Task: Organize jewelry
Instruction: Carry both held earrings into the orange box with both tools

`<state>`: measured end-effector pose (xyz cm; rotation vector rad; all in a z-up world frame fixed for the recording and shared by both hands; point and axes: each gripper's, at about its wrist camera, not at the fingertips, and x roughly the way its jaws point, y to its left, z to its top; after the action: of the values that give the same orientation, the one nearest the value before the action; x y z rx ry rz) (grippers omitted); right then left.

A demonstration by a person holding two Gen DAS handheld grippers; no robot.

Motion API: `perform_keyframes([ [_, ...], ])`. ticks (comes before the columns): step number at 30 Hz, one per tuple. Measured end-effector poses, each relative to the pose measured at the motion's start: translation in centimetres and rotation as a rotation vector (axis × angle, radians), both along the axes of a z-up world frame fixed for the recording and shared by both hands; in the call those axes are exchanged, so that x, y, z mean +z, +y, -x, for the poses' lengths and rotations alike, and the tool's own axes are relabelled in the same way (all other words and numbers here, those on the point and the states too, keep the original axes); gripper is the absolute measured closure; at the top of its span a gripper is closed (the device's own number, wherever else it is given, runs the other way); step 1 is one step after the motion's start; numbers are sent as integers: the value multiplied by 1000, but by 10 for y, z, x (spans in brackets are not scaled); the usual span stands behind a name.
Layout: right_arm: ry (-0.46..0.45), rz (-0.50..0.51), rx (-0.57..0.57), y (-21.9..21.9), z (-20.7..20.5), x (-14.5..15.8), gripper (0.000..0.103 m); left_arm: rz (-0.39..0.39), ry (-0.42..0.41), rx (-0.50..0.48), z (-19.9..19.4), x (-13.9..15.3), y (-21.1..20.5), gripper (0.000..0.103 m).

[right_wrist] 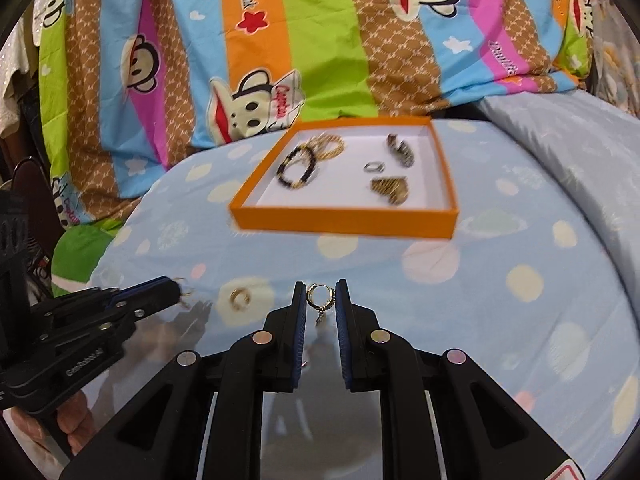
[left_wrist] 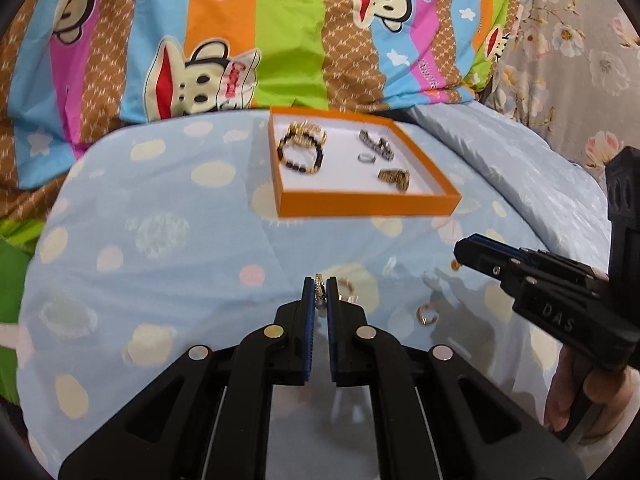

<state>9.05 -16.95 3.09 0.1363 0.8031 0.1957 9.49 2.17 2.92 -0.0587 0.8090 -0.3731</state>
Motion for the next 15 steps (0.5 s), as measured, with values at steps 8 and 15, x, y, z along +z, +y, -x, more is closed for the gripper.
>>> perform_keyframes([
  [8,-38,-33,-36,-30,-55,21,90,-3,-98,-12,-49,36,-24,98],
  [15,-20,-61,-13,-22,-96,10,90,-10,-117,-6,-92,32,-44,98],
])
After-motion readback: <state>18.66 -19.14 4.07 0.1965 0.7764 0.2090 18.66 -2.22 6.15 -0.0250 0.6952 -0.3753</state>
